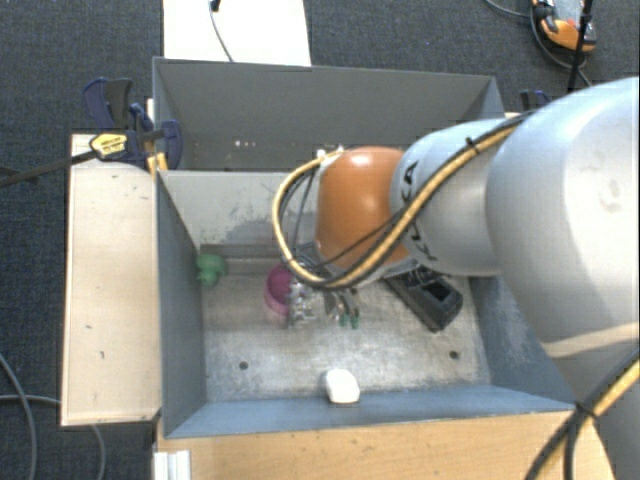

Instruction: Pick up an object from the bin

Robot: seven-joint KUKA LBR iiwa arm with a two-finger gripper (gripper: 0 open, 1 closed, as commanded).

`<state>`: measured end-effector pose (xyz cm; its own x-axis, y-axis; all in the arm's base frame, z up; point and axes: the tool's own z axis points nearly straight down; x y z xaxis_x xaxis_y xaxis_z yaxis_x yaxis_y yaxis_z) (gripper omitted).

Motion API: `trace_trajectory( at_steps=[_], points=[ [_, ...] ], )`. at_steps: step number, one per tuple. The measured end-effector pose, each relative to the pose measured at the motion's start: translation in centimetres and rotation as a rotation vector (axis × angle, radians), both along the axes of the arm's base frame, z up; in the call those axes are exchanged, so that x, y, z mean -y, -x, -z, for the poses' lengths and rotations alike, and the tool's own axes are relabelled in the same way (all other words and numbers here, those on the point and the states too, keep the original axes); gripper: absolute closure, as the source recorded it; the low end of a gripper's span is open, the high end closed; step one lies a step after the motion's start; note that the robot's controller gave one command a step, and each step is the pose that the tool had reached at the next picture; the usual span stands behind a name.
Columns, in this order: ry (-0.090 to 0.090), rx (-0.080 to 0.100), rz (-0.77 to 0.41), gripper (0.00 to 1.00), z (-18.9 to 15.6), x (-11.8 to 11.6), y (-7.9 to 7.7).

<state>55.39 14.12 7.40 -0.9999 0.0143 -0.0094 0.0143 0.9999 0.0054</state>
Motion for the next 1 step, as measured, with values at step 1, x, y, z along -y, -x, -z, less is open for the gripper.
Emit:
trace_trajectory(
  at_steps=[1],
  points=[
    [0.002,-0.004,0.005,0.0,0.21,0.13,0.14]
  ],
)
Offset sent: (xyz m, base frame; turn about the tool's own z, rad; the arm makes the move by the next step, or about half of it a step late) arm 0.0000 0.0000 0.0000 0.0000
